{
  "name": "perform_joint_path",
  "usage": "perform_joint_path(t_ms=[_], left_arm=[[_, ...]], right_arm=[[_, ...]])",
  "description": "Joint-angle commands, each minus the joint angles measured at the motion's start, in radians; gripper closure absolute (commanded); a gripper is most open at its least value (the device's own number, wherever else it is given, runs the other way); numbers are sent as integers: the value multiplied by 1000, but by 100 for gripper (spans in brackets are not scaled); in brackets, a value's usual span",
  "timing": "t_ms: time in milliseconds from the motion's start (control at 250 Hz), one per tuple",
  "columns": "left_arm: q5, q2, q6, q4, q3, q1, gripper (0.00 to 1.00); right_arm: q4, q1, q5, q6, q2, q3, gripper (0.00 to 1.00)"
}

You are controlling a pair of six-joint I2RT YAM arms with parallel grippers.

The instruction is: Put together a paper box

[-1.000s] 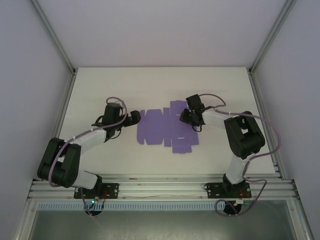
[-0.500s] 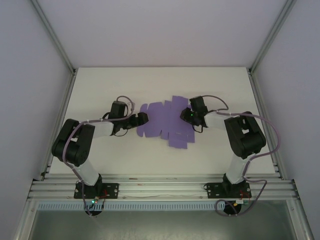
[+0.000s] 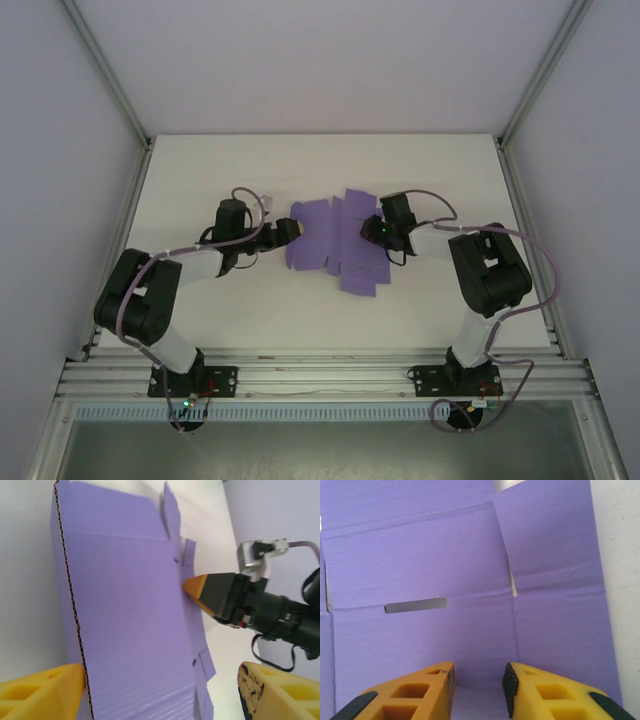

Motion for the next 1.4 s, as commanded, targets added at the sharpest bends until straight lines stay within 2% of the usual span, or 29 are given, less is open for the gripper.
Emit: perform_joint_path(t_ms=[0, 112, 288, 388, 480, 556, 715, 759, 891, 1019, 1091, 1163, 1279, 1395], left_arm=[[-32, -17, 63, -108, 57, -30, 22], [-145, 23, 128, -269, 101, -42, 27], [-336, 142, 185, -499, 220, -84, 41], [-467, 168, 215, -583, 265, -125, 43], [-520, 182, 234, -632, 298, -144, 47], [-554, 193, 234, -655, 316, -146, 59], [-570, 155, 257, -644, 321, -154, 100], [-574, 123, 267, -640, 322, -156, 100], [-530, -21, 299, -592, 298, -157, 100], [-405, -170, 284, -506, 250, -157, 100], [-365, -246, 259, -465, 228, -154, 100], [-297, -312, 253, -430, 210, -151, 100], [-242, -407, 237, -404, 198, -147, 100], [-205, -503, 177, -333, 159, -145, 100]], right_arm=[[-180, 7, -1, -10, 91, -60, 65], [-183, 7, 1, -12, 96, -55, 65], [-194, 8, 4, -12, 91, -51, 65], [-195, 7, 9, -12, 81, -55, 65], [-199, 8, 13, -14, 73, -56, 65], [-205, 8, 19, -17, 70, -53, 65], [-219, 6, 35, -46, 29, -41, 63], [-254, 6, 54, -64, -1, -20, 61], [-333, 0, 95, -124, -162, 43, 45], [-380, -4, 101, -168, -341, 75, 7], [-376, -13, 98, -199, -434, 59, 2], [-328, -42, -3, -256, -513, 15, 3], [-220, -166, -331, -232, -609, -51, 4], [-125, -298, -566, -189, -655, -102, 6]])
